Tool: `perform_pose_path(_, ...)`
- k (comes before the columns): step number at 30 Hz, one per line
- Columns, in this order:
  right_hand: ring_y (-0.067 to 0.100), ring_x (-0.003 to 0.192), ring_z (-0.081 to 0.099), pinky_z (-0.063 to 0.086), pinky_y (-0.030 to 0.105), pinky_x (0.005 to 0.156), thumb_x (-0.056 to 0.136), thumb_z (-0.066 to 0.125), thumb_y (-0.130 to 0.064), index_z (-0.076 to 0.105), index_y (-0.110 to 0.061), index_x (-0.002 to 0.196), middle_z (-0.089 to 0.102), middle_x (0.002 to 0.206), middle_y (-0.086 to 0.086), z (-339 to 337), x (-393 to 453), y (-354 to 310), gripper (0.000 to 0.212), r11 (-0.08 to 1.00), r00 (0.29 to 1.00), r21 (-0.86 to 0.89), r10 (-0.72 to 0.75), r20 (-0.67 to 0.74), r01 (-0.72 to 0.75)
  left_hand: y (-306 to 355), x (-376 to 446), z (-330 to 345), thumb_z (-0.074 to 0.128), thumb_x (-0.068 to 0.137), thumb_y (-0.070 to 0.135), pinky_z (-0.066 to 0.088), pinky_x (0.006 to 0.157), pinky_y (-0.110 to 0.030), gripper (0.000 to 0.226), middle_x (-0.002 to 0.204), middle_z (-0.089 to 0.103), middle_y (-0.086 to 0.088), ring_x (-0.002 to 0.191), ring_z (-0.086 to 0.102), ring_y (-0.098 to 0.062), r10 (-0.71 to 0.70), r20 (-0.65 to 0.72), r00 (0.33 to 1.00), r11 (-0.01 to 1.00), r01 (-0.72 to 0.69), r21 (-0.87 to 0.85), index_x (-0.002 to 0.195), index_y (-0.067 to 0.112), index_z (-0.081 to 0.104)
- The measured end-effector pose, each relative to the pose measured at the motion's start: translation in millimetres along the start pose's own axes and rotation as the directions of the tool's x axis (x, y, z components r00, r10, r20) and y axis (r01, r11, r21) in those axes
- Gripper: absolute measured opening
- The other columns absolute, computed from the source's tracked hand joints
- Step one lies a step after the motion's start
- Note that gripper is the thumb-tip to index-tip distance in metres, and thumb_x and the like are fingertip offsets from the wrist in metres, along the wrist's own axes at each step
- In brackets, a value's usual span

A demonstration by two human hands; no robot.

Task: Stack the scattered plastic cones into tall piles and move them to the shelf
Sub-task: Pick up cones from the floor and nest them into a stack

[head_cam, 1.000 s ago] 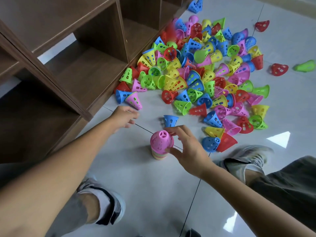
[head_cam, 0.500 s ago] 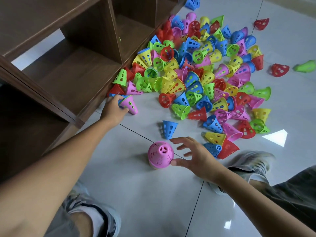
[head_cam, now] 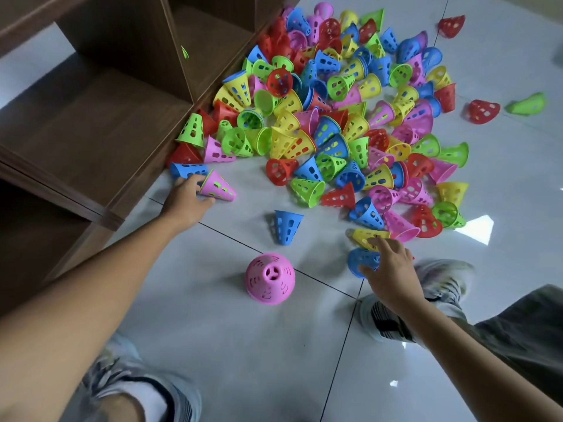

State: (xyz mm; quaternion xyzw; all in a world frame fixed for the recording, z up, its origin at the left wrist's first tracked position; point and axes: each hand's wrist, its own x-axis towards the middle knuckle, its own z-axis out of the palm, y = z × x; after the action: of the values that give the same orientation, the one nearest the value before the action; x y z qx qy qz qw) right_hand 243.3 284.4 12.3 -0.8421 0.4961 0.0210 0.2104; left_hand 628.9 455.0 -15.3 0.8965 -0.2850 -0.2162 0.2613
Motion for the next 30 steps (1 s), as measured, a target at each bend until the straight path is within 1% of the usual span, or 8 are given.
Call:
perform_pose_path(5,0.036,0.109,0.054,0.044,0.042,0.097,0.082,0.074,-0.015,0.054,-0.016,0.135,0.051,0.126,0.017,13,0,8,0.057,0.996,0.994,0.061,0.059,0.09,-0.064,1,-4,13,0.078,0.081,0.019,0.04,0.076,-0.025,0.022,0.105,0.068,-0.012,0.09,0.062,-0.023,-0.066,-0.024,0.998,0.997,0.065,-0.031,0.099,0.008,0.07)
perform_pose_path(12,0.035,0.109,0.052,0.047,0.048,0.097,0.085,0.069,-0.006,0.055,-0.016,0.136,0.052,0.129,0.016,25,-3,12,0.054,0.996,0.995,0.068,0.048,0.085,-0.054,8,-31,31,0.071,0.086,0.013,0.036,0.068,-0.026,0.006,0.081,0.065,-0.003,0.077,0.058,-0.023,-0.163,-0.053,0.985,0.985,0.159,-0.068,0.087,0.008,0.067)
perform_pose_path(16,0.032,0.108,0.053,0.048,0.044,0.096,0.087,0.064,-0.002,0.06,-0.018,0.13,0.054,0.128,0.011,26,-2,12,0.046,0.991,0.995,0.112,0.067,0.074,-0.075,7,-44,38,0.067,0.086,0.011,0.041,0.064,-0.03,0.005,0.077,0.067,-0.004,0.074,0.06,-0.024,-0.249,-0.06,0.967,0.947,0.23,-0.224,0.082,0.009,0.065)
perform_pose_path(19,0.025,0.104,0.054,0.046,0.033,0.089,0.089,0.061,-0.002,0.065,-0.019,0.122,0.056,0.122,0.006,25,0,9,0.038,0.977,0.994,0.189,0.088,0.062,-0.098,3,-52,42,0.064,0.088,0.007,0.055,0.073,-0.035,0.01,0.079,0.07,-0.01,0.08,0.069,-0.028,-0.293,0.02,0.956,0.869,0.275,-0.412,0.078,0.011,0.063)
perform_pose_path(23,0.019,0.091,0.054,0.039,0.025,0.075,0.089,0.062,-0.004,0.067,-0.019,0.116,0.06,0.11,0.006,18,2,1,0.032,0.932,0.988,0.33,0.142,0.059,-0.153,9,-72,40,0.056,0.096,0.002,0.055,0.078,-0.033,0.017,0.088,0.068,-0.019,0.081,0.066,-0.027,-0.276,0.159,0.948,0.739,0.315,-0.596,0.082,0.006,0.064)
perform_pose_path(25,0.023,0.087,0.059,0.041,0.026,0.067,0.088,0.064,-0.006,0.066,-0.02,0.115,0.066,0.104,0.007,14,4,-3,0.031,0.89,0.982,0.415,0.174,0.071,-0.188,18,-81,33,0.054,0.1,0.004,0.055,0.08,-0.031,0.011,0.091,0.067,-0.018,0.078,0.067,-0.023,-0.261,0.214,0.941,0.657,0.336,-0.675,0.094,0.001,0.064)
perform_pose_path(28,0.031,0.091,0.066,0.055,0.042,0.08,0.088,0.069,-0.012,0.064,-0.028,0.113,0.069,0.106,0.01,8,6,-6,0.031,0.798,0.972,0.557,0.216,0.093,-0.23,34,-90,16,0.052,0.102,0.007,0.058,0.075,-0.025,0.011,0.089,0.067,-0.014,0.075,0.068,-0.017,-0.183,0.293,0.939,0.559,0.344,-0.754,0.099,0.002,0.061)
perform_pose_path(30,0.03,0.09,0.068,0.057,0.047,0.084,0.091,0.068,-0.013,0.062,-0.023,0.116,0.068,0.105,0.011,1,4,-11,0.028,0.708,0.968,0.664,0.227,0.108,-0.24,48,-96,3,0.051,0.102,0.006,0.059,0.071,-0.024,0.009,0.09,0.066,-0.015,0.076,0.067,-0.019,-0.117,0.318,0.941,0.518,0.331,-0.789,0.099,0.003,0.06)
